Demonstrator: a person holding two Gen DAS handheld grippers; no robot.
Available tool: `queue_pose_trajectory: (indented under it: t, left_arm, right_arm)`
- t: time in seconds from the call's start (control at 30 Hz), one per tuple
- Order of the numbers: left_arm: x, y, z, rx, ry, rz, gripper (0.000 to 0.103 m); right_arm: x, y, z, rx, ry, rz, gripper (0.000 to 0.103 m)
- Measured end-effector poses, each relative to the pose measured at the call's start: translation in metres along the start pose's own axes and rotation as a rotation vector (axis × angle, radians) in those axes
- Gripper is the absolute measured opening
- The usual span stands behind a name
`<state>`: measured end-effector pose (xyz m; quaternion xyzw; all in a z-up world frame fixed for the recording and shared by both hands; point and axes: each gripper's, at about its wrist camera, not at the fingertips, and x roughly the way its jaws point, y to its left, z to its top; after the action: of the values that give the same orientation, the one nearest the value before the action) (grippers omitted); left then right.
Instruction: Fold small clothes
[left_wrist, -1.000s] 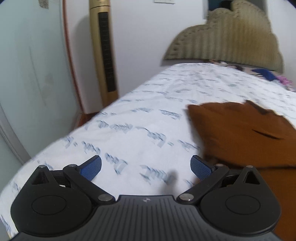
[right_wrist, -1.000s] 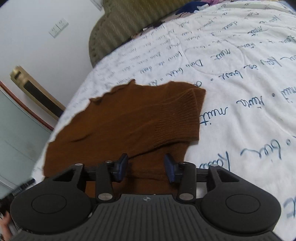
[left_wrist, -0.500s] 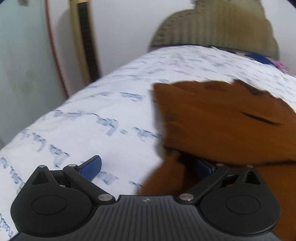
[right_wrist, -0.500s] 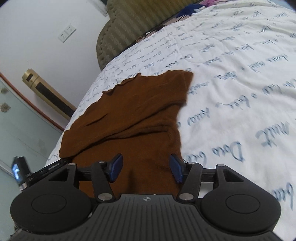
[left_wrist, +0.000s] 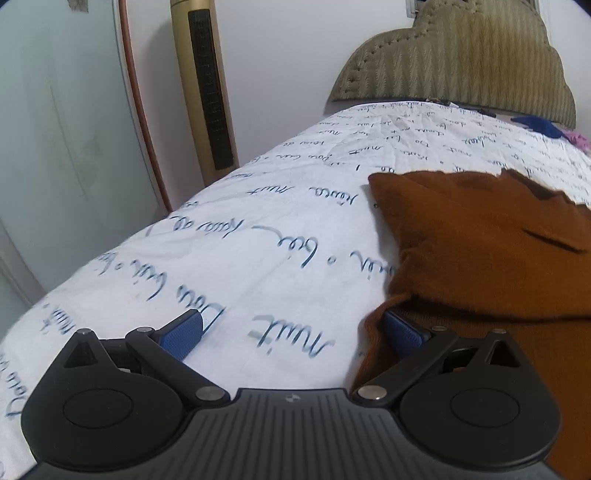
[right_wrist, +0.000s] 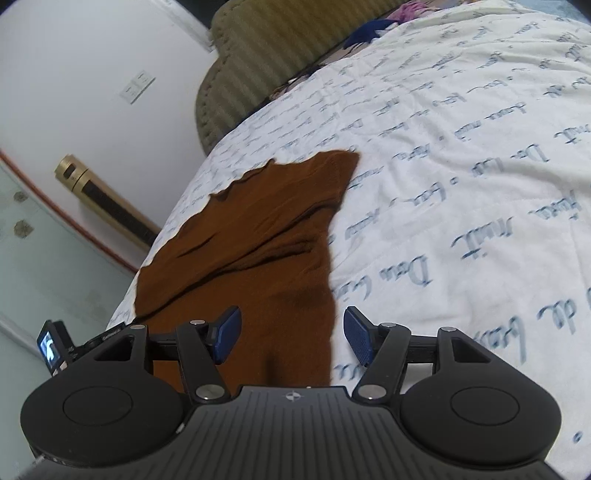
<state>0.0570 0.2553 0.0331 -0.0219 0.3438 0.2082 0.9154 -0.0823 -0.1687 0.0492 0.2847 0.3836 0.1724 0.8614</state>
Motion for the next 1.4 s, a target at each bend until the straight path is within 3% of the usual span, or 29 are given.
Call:
queue_pose_trajectory:
  t: [0.17,0.3,0.4,0.47,0.5,0.7,0.8,0.9,1.03,1.1,1.17,1.3,1.4]
  left_arm:
    - [-0.024,0.013,-0.017,-0.014,0.003,0.015,0.103]
    - [-0.050,0.028,-0.033,-0.020,-0.006,-0.004,0.103]
    - [-0.074,0.042,-0.048,-0.015,-0.028,-0.039,0.103]
    - [-0.092,0.055,-0.060,-0.011,-0.051,-0.072,0.103]
    - [-0.100,0.061,-0.066,-0.013,-0.059,-0.089,0.103]
    - [-0.141,0.108,-0.097,-0.060,-0.060,-0.188,0.103]
    - [-0.165,0.125,-0.114,-0.063,-0.066,-0.231,0.103]
    - [-0.184,0.126,-0.127,0.002,-0.079,-0.234,0.103]
    - [-0.200,0.115,-0.145,0.241,-0.083,-0.152,0.103]
    - [-0.202,0.113,-0.151,0.299,-0.087,-0.141,0.103]
    - [-0.197,0.111,-0.152,0.274,-0.078,-0.190,0.103]
    - [-0.174,0.105,-0.156,0.124,-0.002,-0.344,0.103]
    - [-0.161,0.096,-0.164,0.067,0.010,-0.357,0.103]
  right_arm:
    - [0.022,0.025,-0.021,-0.042,0.054,0.041,0.062]
    - [0.036,0.023,-0.027,-0.061,0.068,-0.047,0.051]
    - [0.020,0.014,-0.023,-0.038,0.037,-0.097,0.049]
    - [0.004,0.010,-0.026,-0.027,0.022,-0.112,0.063]
    - [-0.004,0.010,-0.029,-0.038,0.010,-0.119,0.064]
    - [-0.054,-0.001,-0.049,-0.062,-0.019,-0.047,0.066]
    - [-0.071,-0.006,-0.060,-0.053,0.007,0.012,0.066]
    - [-0.083,-0.007,-0.070,-0.070,0.018,0.045,0.068]
    - [-0.098,-0.002,-0.083,-0.094,0.017,0.042,0.070]
    - [-0.104,0.000,-0.088,-0.107,0.026,0.058,0.073]
    - [-0.105,0.002,-0.093,-0.128,0.050,0.067,0.076]
    - [-0.100,0.002,-0.098,-0.146,0.086,0.071,0.076]
    - [-0.096,-0.003,-0.102,-0.100,0.094,0.082,0.076]
